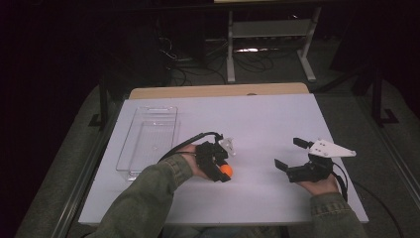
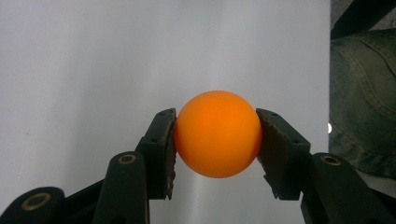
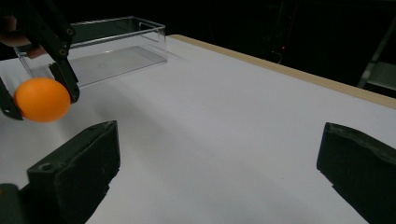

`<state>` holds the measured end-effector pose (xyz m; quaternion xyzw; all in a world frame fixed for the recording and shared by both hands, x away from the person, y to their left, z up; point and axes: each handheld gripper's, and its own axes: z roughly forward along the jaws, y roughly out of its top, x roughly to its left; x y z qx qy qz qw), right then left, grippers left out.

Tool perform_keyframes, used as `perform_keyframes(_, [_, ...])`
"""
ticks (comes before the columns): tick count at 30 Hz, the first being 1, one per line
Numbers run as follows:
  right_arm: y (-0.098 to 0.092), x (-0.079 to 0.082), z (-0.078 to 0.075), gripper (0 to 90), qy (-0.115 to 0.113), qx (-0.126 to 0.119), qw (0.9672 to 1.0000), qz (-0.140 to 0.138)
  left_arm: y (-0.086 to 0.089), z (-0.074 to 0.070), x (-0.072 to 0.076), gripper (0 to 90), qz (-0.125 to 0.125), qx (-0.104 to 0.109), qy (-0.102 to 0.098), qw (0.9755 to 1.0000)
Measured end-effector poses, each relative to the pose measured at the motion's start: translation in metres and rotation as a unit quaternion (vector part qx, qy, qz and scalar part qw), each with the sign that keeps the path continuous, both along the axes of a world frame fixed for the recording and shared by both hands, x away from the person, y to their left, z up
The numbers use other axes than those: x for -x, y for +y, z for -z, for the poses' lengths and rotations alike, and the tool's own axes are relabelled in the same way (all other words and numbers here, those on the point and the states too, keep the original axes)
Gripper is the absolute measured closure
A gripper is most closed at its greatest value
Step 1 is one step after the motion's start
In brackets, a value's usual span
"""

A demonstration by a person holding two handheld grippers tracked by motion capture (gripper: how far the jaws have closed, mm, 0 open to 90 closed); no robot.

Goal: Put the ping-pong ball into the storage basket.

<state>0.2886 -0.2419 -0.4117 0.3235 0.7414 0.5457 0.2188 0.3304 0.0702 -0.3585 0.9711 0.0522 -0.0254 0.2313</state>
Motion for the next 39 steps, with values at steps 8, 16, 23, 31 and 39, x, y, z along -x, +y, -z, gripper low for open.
perform_keyframes(8, [0.0, 0.0, 0.0, 0.0, 0.001, 0.001, 1.0, 0.002, 0.005, -0.012, 0.003, 50.2, 0.001, -0.006, -0.01, 0.9999])
perform_keyframes(16, [-0.001, 0.0, 0.0, 0.0, 0.0, 0.002, 1.0, 0.002, 0.012, -0.018, -0.001, 50.2, -0.006, 0.001, -0.014, 0.9999])
perform_keyframes(23, [-0.001, 0.001, -0.001, 0.0, 0.0, 0.001, 1.0, 0.002, 0.015, -0.023, -0.001, 50.2, -0.002, -0.003, -0.015, 0.9999])
perform_keyframes(31, [-0.001, 0.0, 0.0, 0.0, 0.0, 0.002, 1.0, 0.002, 0.023, -0.034, -0.002, 50.2, -0.007, 0.001, -0.02, 0.9998])
perform_keyframes(39, [0.0, 0.0, 0.0, 0.0, 0.001, 0.002, 1.0, 0.001, 0.034, -0.045, -0.003, 50.2, -0.012, 0.006, -0.027, 0.9995])
